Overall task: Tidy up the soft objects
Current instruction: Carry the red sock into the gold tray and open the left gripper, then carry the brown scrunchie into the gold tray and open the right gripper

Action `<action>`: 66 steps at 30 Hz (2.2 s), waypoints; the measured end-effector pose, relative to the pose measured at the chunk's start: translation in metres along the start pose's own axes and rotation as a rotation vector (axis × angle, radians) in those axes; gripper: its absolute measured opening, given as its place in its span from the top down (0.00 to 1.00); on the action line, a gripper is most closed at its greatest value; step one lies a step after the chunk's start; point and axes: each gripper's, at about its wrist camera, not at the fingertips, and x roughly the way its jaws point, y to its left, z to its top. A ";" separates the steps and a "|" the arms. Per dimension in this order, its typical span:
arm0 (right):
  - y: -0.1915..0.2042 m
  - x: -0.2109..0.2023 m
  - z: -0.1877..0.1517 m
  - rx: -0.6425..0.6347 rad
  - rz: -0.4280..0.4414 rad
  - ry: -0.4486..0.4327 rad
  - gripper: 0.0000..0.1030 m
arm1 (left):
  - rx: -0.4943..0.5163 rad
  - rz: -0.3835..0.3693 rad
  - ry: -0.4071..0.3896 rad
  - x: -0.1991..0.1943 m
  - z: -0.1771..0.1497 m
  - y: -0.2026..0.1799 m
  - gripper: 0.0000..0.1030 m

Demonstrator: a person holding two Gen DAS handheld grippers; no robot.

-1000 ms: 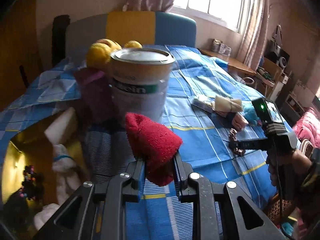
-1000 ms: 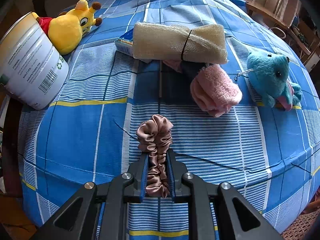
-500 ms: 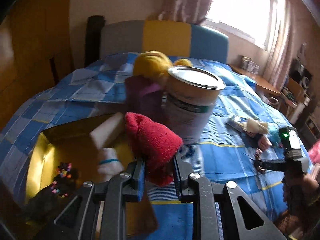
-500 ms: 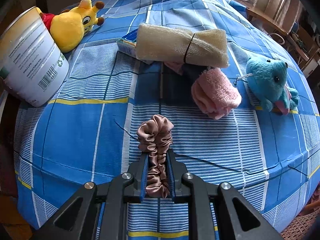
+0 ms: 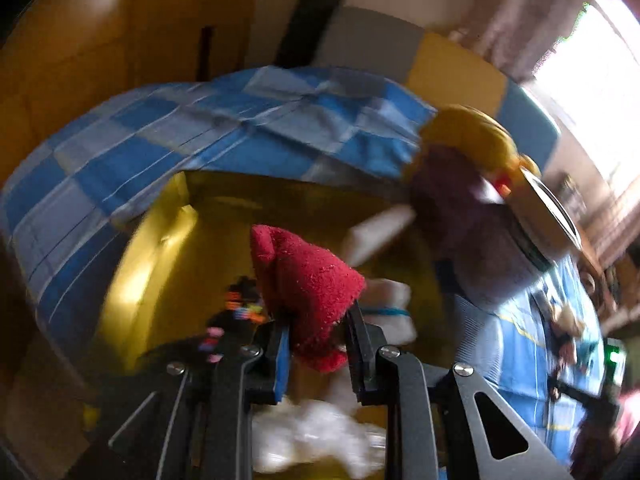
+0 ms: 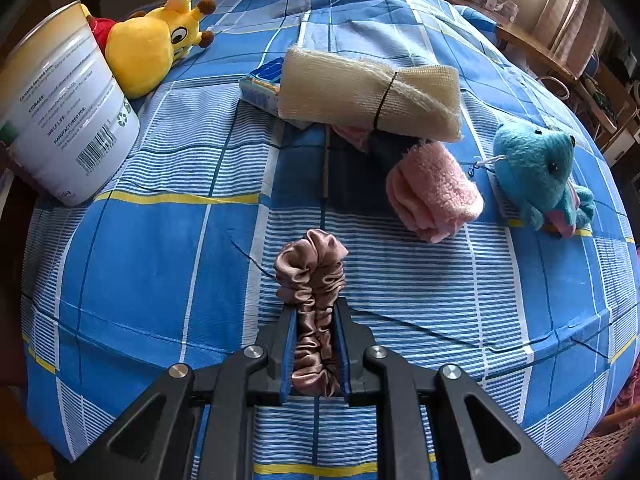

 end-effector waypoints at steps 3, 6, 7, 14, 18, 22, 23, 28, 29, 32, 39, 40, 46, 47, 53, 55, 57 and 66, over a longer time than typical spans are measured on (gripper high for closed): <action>0.001 0.000 0.000 -0.003 -0.002 0.000 0.84 | -0.062 -0.012 0.003 0.001 0.004 0.023 0.77; 0.001 0.001 0.000 -0.002 -0.001 0.000 0.84 | -0.082 -0.044 0.018 0.004 0.007 0.025 0.77; 0.001 0.000 0.000 -0.003 -0.002 0.000 0.84 | -0.083 -0.061 0.021 0.006 0.008 0.022 0.77; 0.000 0.001 0.000 -0.005 -0.003 -0.001 0.84 | 0.004 -0.069 0.056 0.032 0.011 -0.007 0.72; 0.000 0.001 0.000 -0.007 -0.004 -0.001 0.84 | 0.033 -0.021 0.074 0.051 0.010 -0.011 0.60; 0.000 0.001 0.000 -0.008 -0.006 -0.001 0.84 | 0.072 0.037 0.071 0.056 0.005 -0.009 0.44; 0.000 0.000 0.000 -0.008 -0.006 -0.001 0.84 | 0.081 0.050 0.064 0.054 0.004 -0.009 0.43; -0.001 0.001 -0.001 -0.008 -0.005 -0.001 0.84 | 0.114 0.119 0.021 0.035 -0.004 -0.013 0.37; -0.001 0.001 0.000 -0.007 -0.005 -0.001 0.84 | 0.116 0.123 0.010 0.031 -0.005 -0.014 0.36; -0.001 0.001 0.000 -0.002 -0.002 -0.001 0.84 | 0.131 0.111 -0.028 0.014 -0.009 -0.022 0.36; -0.008 -0.001 0.003 0.025 0.018 0.002 0.84 | 0.197 0.079 -0.088 -0.015 -0.019 -0.044 0.35; -0.009 -0.001 0.004 0.029 0.021 0.002 0.85 | 0.206 0.073 -0.093 -0.019 -0.021 -0.047 0.35; -0.016 -0.008 0.008 0.054 0.065 -0.021 0.86 | 0.236 0.057 -0.093 -0.026 -0.028 -0.053 0.35; -0.017 -0.010 0.009 0.054 0.068 -0.028 0.86 | 0.237 0.053 -0.090 -0.026 -0.030 -0.052 0.35; -0.019 -0.031 0.012 0.070 0.131 -0.105 0.86 | 0.242 0.041 -0.075 -0.027 -0.036 -0.052 0.35; -0.019 -0.040 0.014 0.084 0.152 -0.135 0.86 | 0.248 0.036 -0.074 -0.028 -0.038 -0.054 0.35; -0.018 -0.050 0.021 0.090 0.165 -0.168 0.86 | 0.254 0.031 -0.075 -0.030 -0.040 -0.055 0.35; 0.018 -0.094 0.080 0.054 0.207 -0.302 0.86 | 0.263 0.020 -0.075 -0.036 -0.042 -0.057 0.35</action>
